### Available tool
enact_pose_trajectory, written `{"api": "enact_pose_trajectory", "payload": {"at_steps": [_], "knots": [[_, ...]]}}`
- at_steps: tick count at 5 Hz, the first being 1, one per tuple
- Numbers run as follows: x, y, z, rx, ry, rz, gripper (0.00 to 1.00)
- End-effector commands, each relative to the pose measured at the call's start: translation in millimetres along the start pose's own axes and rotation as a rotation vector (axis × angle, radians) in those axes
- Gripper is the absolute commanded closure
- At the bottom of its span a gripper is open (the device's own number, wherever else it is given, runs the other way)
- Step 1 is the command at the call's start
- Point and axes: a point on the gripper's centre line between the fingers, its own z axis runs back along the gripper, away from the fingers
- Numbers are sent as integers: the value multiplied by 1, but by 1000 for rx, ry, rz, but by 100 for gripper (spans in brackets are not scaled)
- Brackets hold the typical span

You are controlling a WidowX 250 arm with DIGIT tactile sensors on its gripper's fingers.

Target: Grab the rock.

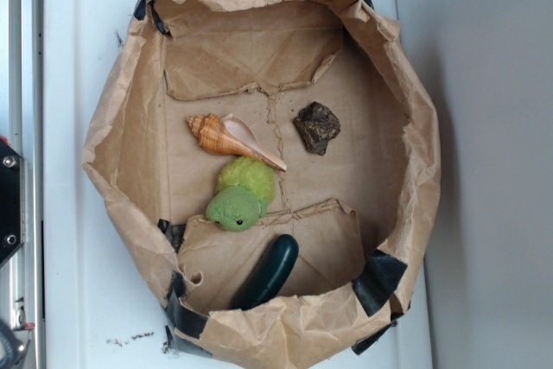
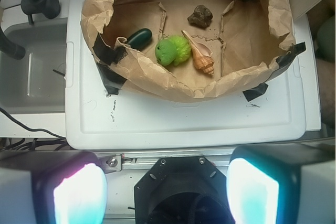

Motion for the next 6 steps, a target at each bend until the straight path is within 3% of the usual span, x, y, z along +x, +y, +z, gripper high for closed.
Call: {"api": "enact_pose_trajectory", "payload": {"at_steps": [1,2,3,6], "knots": [[0,0,0,0,0,0,0],[49,5,-14,66,-80,29,0],[96,17,-42,80,-32,-19,0],[96,17,-42,80,-32,-19,0]]}}
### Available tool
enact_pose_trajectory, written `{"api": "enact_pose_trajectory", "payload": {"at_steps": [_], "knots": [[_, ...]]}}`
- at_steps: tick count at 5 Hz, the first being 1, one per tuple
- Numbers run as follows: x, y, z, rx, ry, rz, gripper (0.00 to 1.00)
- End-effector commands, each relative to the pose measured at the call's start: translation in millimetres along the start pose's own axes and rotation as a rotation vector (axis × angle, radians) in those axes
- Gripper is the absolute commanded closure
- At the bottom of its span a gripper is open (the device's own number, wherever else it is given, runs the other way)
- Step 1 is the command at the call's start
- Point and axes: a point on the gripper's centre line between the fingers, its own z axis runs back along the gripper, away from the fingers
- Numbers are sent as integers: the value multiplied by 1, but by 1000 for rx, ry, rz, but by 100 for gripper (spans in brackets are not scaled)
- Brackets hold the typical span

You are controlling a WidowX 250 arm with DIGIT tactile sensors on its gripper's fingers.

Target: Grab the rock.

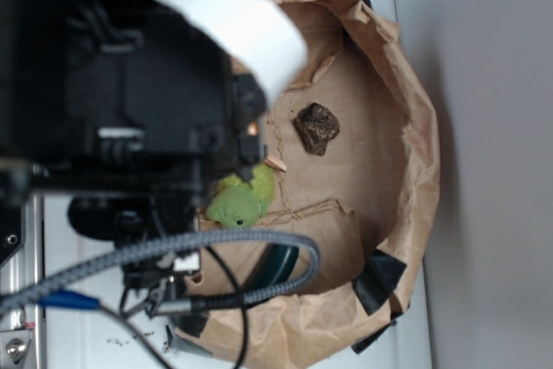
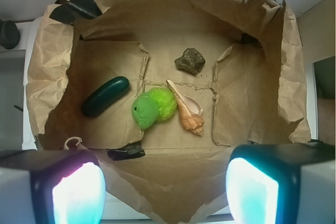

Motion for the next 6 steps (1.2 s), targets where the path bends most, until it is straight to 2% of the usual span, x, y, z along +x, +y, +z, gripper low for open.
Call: {"api": "enact_pose_trajectory", "payload": {"at_steps": [1,2,3,4,5,6], "knots": [[30,10,-38,42,-55,42,0],[45,17,-73,70,-47,63,0],[61,22,-103,71,-36,47,0],[77,26,-135,48,-40,12,0],[82,23,-157,30,-63,-6,0],[80,11,-181,41,-32,-34,0]]}}
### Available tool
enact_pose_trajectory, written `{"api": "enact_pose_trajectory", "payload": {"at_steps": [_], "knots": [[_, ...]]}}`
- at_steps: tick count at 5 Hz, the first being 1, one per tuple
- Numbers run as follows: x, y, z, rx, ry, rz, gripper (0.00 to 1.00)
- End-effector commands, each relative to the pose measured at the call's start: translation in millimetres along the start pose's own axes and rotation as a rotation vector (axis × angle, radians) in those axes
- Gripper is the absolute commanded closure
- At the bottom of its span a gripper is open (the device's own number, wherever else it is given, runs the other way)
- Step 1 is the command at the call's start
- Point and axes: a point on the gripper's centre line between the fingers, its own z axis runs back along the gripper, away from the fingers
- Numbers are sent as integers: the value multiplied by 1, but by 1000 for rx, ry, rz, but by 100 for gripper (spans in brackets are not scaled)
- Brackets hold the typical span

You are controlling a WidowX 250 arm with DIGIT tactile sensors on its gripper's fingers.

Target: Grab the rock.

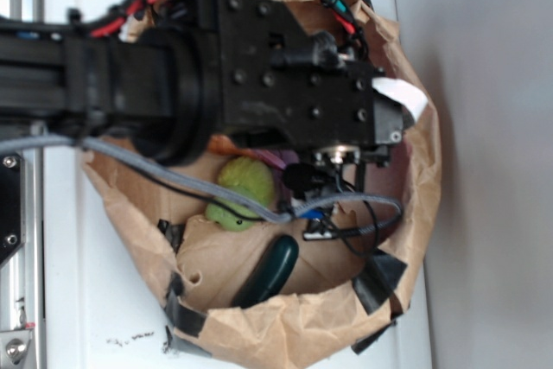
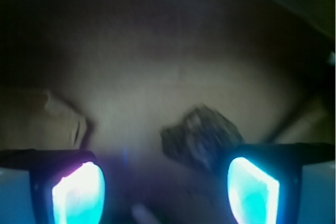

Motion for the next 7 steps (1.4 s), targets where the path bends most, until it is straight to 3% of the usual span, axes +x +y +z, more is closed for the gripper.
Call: {"api": "enact_pose_trajectory", "payload": {"at_steps": [1,2,5,7], "knots": [[6,-1,-23,21,24,8,0],[3,4,-31,22,58,31,0],[3,4,-31,22,58,31,0],[-5,28,12,-96,-61,28,0]]}}
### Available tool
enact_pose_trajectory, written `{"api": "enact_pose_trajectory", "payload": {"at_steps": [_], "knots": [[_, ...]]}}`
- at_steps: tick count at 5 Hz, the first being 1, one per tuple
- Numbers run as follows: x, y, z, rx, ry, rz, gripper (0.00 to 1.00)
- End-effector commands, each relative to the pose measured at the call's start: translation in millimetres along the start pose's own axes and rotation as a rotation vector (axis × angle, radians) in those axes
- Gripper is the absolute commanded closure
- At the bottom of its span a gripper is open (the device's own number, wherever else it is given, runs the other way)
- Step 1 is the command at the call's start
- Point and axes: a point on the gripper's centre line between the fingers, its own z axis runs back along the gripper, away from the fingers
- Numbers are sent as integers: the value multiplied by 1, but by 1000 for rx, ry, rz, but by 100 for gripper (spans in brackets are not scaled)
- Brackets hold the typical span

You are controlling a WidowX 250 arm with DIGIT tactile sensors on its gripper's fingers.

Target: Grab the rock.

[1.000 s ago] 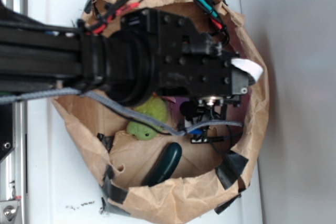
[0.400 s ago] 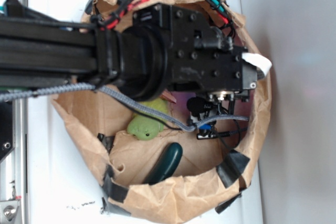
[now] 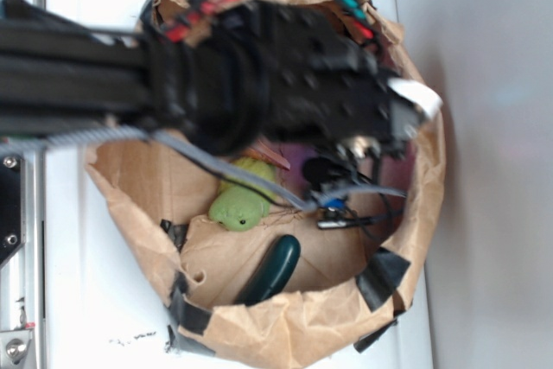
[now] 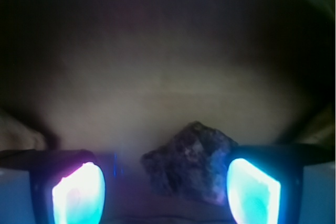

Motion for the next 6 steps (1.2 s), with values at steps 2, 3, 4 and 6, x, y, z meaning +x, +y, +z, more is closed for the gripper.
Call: {"api": "enact_pose_trajectory", "payload": {"at_steps": [2,3,4,6], "knots": [[10,15,42,-45,-111,16,0],[21,13,29,-21,-82,29,0],[28,5,9,16,-58,14,0],[33,-18,-19,-14,-28,-6,0]]}}
